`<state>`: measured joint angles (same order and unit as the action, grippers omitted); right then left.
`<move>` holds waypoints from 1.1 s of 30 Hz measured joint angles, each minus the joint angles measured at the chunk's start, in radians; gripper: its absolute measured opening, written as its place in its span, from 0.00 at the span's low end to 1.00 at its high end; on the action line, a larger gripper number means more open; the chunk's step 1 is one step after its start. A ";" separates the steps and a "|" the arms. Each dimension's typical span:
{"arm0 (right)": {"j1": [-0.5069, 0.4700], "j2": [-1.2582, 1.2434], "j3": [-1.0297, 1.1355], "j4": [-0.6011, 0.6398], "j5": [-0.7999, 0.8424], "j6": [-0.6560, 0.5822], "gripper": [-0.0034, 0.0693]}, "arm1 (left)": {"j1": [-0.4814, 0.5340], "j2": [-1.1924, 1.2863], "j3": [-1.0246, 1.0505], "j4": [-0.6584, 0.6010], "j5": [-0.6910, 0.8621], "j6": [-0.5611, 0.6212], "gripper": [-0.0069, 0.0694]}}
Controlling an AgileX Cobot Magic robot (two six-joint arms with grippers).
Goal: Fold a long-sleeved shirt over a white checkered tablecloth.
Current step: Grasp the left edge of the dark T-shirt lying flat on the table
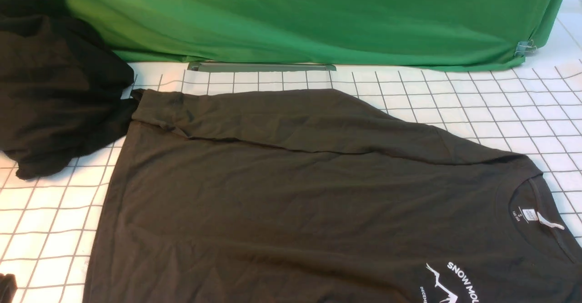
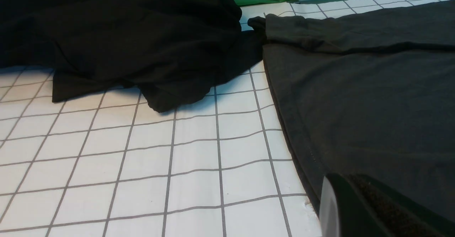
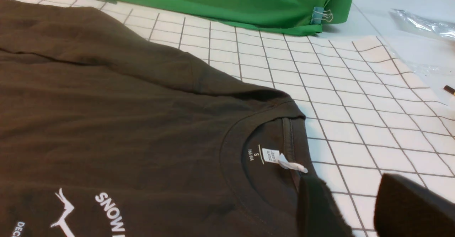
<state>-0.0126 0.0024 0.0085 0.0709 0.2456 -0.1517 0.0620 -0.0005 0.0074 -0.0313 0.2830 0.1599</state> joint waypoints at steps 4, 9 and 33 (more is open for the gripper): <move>0.000 0.000 0.000 0.000 0.000 0.000 0.38 | 0.000 0.000 0.000 0.000 0.000 0.000 0.11; 0.000 0.000 0.000 0.000 0.000 0.000 0.38 | 0.000 0.000 0.000 0.000 0.000 0.000 0.11; 0.000 0.000 0.000 0.000 0.000 0.000 0.38 | 0.000 0.000 0.000 0.031 -0.401 0.022 0.11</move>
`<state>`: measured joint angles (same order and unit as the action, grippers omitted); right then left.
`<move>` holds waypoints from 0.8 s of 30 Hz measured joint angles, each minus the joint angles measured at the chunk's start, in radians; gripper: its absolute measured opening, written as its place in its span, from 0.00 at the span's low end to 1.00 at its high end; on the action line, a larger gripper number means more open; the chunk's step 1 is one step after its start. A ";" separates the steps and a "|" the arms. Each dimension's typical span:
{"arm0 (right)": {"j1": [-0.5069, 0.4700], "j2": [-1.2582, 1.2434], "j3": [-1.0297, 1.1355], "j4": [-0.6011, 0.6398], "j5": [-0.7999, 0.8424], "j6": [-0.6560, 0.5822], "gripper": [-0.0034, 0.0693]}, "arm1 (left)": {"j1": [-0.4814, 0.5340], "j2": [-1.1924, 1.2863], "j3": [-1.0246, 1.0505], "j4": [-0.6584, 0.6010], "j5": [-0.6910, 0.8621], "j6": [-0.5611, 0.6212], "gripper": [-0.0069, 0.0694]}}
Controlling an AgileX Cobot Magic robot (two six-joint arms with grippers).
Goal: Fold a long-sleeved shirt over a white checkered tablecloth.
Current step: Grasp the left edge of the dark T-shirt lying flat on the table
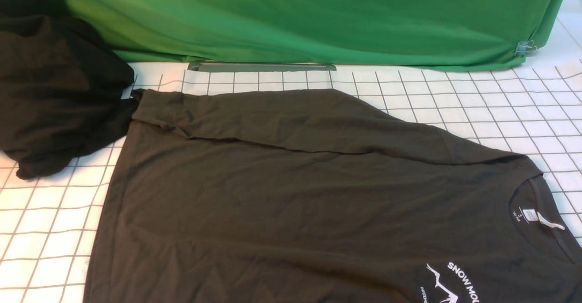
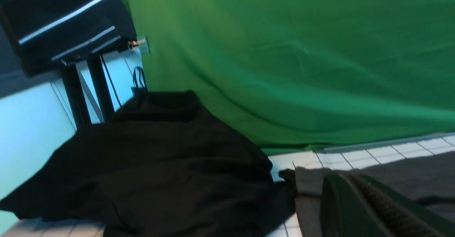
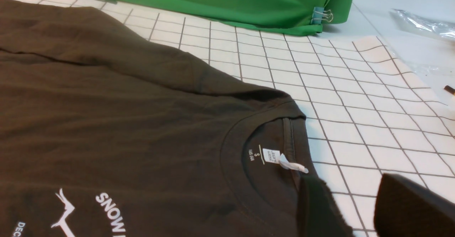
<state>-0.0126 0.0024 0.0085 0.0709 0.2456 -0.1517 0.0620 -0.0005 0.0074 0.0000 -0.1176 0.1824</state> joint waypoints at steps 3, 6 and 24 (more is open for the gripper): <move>0.000 0.000 0.000 0.000 -0.001 0.000 0.38 | 0.000 0.000 0.000 0.000 -0.007 -0.004 0.11; 0.000 0.000 0.000 0.000 -0.016 0.000 0.38 | 0.000 0.000 0.000 -0.027 -0.043 -0.101 0.11; -0.001 0.000 0.000 0.262 -0.352 0.563 0.38 | 0.000 0.082 -0.435 -0.029 0.151 -0.868 0.11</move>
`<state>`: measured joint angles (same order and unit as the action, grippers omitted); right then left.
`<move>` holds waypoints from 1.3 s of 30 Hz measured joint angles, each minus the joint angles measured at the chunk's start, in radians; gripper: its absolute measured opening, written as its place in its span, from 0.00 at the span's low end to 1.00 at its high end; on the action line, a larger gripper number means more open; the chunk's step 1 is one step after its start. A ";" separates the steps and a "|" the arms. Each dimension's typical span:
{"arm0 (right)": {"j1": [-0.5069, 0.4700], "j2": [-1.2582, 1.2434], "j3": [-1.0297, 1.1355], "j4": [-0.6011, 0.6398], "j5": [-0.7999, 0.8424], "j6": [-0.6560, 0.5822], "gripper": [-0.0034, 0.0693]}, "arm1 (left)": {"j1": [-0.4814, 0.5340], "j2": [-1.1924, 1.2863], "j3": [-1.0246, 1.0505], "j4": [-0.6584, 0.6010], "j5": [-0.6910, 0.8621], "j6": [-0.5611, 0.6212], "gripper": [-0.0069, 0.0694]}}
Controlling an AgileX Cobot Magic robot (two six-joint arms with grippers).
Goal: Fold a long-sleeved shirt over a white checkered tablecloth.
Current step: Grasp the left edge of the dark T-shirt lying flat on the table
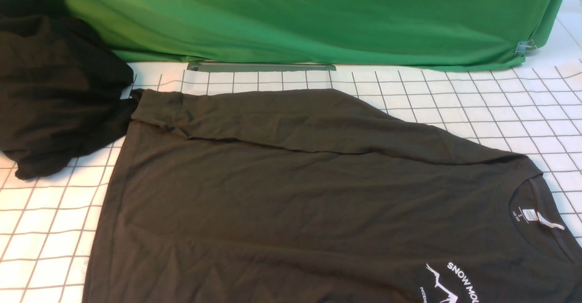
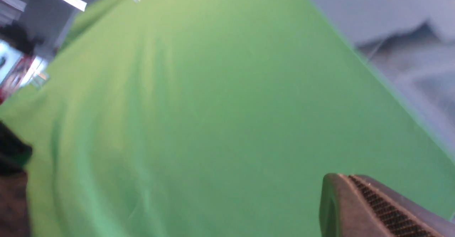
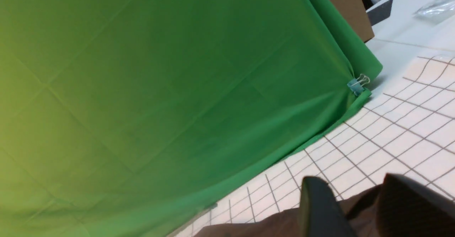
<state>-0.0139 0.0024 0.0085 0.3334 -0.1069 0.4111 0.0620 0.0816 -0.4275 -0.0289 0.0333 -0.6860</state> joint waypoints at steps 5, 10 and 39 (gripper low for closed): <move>0.003 -0.001 -0.007 0.001 -0.077 0.013 0.36 | 0.000 0.244 -0.334 -0.042 0.558 0.312 0.11; 0.063 0.067 -0.209 -0.019 0.197 -0.103 0.13 | 0.000 0.586 -0.487 -0.163 1.057 0.600 0.11; 0.382 0.735 -0.612 -0.022 0.686 -0.562 0.06 | -0.471 1.094 -0.107 0.076 0.838 0.536 0.28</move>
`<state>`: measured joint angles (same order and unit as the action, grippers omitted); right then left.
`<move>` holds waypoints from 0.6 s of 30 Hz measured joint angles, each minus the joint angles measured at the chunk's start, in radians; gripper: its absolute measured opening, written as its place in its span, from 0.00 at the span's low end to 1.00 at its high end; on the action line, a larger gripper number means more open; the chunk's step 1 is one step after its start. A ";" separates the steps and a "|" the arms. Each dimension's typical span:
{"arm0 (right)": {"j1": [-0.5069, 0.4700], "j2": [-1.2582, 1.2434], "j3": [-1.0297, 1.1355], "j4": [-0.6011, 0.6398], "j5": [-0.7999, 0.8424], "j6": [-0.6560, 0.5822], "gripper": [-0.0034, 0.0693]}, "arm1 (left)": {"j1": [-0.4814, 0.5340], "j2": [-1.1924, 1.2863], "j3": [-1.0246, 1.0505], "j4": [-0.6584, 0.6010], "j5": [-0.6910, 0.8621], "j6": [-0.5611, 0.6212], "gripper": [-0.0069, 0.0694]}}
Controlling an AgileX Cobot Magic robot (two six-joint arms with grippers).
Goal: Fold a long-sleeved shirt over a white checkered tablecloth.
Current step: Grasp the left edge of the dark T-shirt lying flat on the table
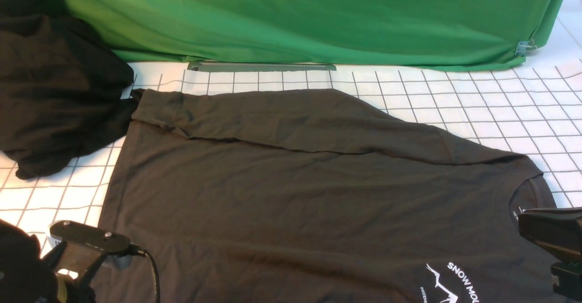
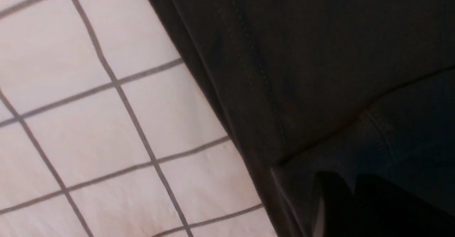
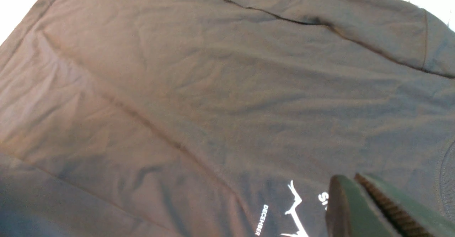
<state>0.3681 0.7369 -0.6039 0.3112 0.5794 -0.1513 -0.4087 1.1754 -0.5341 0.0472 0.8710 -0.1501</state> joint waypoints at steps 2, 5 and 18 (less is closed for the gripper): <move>0.000 0.000 0.000 0.000 0.000 0.000 0.06 | 0.000 0.011 0.002 0.009 -0.014 -0.001 0.39; 0.000 0.000 0.000 0.000 0.000 0.000 0.06 | 0.000 0.040 0.002 0.018 -0.025 -0.003 0.50; 0.000 0.000 0.000 0.000 -0.003 0.002 0.08 | 0.000 0.194 0.002 -0.002 -0.040 -0.006 0.50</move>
<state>0.3681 0.7369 -0.6039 0.3112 0.5766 -0.1491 -0.4087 1.3694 -0.5324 0.0450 0.8310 -0.1558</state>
